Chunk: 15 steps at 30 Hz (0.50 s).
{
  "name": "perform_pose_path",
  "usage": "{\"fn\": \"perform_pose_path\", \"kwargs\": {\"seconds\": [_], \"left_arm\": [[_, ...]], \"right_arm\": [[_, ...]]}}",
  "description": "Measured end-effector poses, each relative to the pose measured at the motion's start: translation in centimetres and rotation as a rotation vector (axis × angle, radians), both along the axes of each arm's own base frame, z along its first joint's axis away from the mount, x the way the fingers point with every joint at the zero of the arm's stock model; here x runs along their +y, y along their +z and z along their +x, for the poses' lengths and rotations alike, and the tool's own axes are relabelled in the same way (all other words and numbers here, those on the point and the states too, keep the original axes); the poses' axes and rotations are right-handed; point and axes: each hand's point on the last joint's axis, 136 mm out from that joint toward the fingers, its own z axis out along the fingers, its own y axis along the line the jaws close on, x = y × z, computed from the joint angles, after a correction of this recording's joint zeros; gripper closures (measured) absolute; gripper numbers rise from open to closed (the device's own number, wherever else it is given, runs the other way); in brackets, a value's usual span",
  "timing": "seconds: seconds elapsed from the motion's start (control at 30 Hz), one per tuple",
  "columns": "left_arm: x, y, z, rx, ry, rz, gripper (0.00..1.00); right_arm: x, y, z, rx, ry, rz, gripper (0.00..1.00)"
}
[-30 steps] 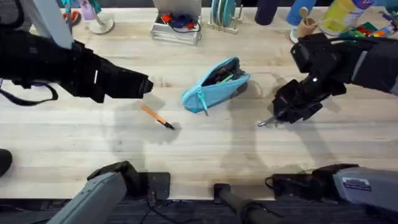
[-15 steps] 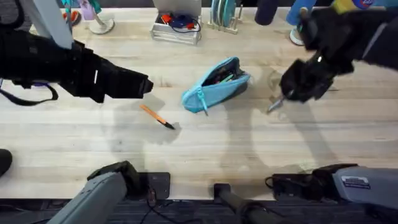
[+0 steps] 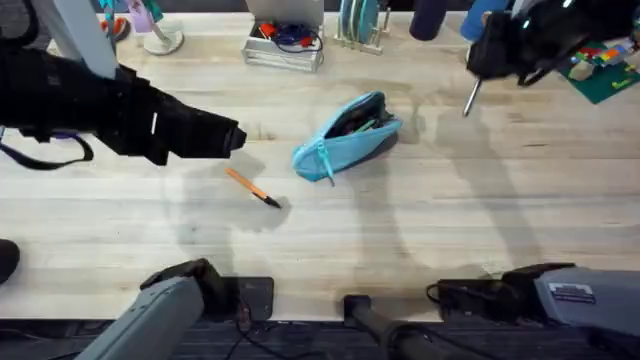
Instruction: Unzip the bag, pick up the pens from the table one at a time and place them inside, then zip the bag closed.
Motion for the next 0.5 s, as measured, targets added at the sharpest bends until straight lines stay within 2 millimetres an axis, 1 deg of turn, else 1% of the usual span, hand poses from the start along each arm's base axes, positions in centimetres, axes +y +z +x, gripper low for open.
{"fn": "perform_pose_path", "kwargs": {"seconds": [0.1, 0.23, 0.33, 0.5], "left_arm": [[0.0, 0.0, 0.0, 0.000, 0.000, 0.000, 0.005], [0.0, 0.0, 0.0, 0.000, 0.000, 0.000, 0.006], [0.0, 0.0, 0.0, -0.001, 0.000, 0.000, 0.006], [0.0, 0.0, 0.1, -0.004, 0.000, 0.001, 0.006]], "right_arm": [[0.2, 2.2, 1.0, -0.045, 0.091, -0.043, 0.969], [0.4, 3.9, 1.9, -0.080, 0.231, -0.118, 0.969], [1.2, 4.1, 2.2, -0.076, 0.411, -0.177, 0.969], [3.6, 4.1, 2.1, -0.086, 0.768, -0.242, 0.969]]}}
